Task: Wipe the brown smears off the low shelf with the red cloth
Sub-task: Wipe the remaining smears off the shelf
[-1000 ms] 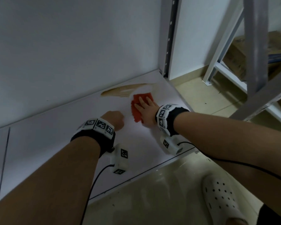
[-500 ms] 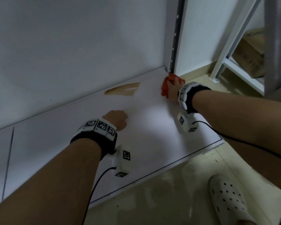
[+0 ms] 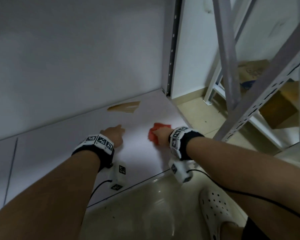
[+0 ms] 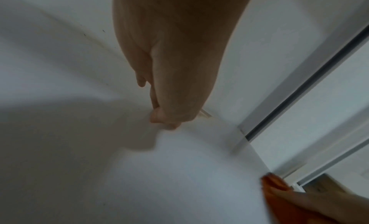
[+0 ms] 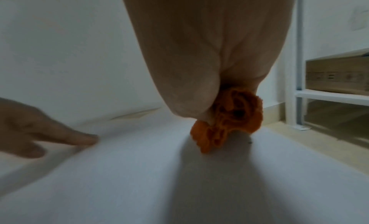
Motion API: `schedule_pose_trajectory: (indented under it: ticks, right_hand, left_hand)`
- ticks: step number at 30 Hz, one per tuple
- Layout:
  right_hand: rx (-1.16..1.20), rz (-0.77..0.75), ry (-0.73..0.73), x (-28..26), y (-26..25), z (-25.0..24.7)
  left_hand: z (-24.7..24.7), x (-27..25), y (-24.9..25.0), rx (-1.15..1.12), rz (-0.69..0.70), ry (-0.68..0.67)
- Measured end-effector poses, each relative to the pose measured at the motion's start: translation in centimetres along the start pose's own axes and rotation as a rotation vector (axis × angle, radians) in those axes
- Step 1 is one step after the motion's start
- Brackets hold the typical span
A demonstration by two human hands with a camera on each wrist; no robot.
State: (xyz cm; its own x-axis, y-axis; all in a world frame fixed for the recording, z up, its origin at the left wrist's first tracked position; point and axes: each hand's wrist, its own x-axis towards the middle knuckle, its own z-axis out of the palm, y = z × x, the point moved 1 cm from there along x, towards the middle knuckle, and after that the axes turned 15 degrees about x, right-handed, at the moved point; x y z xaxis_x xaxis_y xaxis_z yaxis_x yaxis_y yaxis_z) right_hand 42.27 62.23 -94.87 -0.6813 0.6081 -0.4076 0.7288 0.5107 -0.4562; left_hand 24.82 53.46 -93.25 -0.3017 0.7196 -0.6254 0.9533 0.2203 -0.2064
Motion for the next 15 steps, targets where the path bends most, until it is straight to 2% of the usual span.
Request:
schedule_pose_trajectory:
  ticks: [2, 7, 9, 12, 15]
  right_hand:
    - [0.310, -0.015, -0.031, -0.5, -2.3, 0.2]
    - [1.216, 0.034, 0.069, -2.8, -6.4, -2.0]
    - [1.506, 0.073, 0.061, -4.4, -7.6, -2.5]
    - [1.718, 0.087, -0.028, -6.3, -8.8, -2.7]
    - [1.712, 0.085, -0.066, -7.2, -10.4, -2.0]
  left_hand:
    - [-1.2, -1.9, -0.6, -0.133, 0.006, 0.098]
    - [-3.2, -8.0, -3.0, -0.427, -0.042, 0.303]
    - [-3.0, -9.8, -4.0, -0.669, -0.078, 0.336]
    - [-2.6, -12.9, -4.0, -1.049, -0.044, 0.339]
    - [-1.8, -14.6, -3.0, -1.312, 0.037, 0.248]
